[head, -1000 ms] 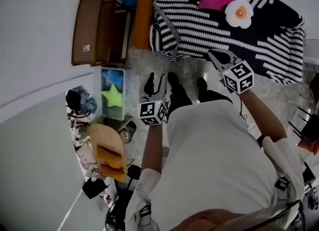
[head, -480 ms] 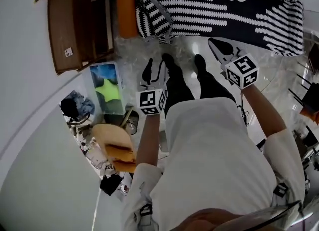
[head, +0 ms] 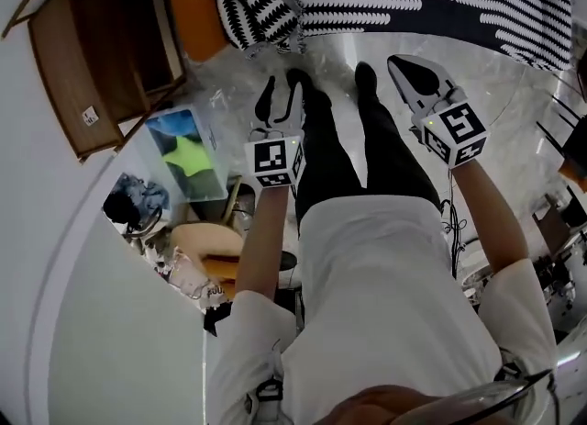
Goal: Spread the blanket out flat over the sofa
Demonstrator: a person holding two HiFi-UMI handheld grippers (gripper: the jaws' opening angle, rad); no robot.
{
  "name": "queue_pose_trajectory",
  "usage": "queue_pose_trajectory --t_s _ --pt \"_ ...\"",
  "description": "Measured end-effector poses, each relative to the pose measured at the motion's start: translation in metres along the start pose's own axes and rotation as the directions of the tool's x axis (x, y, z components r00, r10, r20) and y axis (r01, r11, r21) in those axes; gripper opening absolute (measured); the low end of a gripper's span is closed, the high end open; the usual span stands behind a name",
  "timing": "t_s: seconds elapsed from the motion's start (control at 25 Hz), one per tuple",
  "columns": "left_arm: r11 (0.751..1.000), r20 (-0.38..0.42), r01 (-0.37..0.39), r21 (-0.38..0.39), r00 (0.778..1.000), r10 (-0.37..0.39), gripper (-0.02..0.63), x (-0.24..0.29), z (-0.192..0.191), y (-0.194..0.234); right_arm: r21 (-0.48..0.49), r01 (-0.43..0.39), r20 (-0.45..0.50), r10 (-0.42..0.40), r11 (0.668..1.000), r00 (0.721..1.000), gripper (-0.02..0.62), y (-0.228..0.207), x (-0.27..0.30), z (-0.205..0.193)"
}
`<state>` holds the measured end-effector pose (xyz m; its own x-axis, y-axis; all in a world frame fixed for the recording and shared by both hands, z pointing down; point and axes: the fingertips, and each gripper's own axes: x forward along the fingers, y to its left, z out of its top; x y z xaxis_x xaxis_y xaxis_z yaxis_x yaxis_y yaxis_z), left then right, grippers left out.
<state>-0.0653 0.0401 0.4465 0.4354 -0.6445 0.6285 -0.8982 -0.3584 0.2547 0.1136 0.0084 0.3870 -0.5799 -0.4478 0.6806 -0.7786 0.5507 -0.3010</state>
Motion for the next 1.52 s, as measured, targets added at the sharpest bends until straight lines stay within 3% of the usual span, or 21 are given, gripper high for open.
queue_pose_trajectory --t_s 0.56,0.76,1.08,1.52 --pt "0.998 -0.131 0.014 0.064 0.991 -0.006 0.191 0.123 -0.106 0.022 0.104 0.005 -0.043 0.0 0.995 0.999 -0.003 -0.04 0.084 -0.101" --pt "0.997 -0.188 0.004 0.081 0.982 0.011 0.195 0.161 -0.153 0.028 0.069 -0.046 -0.086 0.052 0.997 0.995 -0.003 -0.041 0.118 -0.143" --pt "0.992 -0.236 -0.088 0.091 0.966 0.107 0.199 0.23 -0.223 0.051 0.11 -0.065 -0.079 0.074 0.992 0.994 -0.003 -0.068 0.169 -0.203" --pt "0.97 -0.316 -0.214 0.115 0.918 0.24 0.207 0.275 -0.258 0.062 0.13 -0.075 -0.085 0.086 0.989 0.993 -0.003 -0.079 0.181 -0.231"
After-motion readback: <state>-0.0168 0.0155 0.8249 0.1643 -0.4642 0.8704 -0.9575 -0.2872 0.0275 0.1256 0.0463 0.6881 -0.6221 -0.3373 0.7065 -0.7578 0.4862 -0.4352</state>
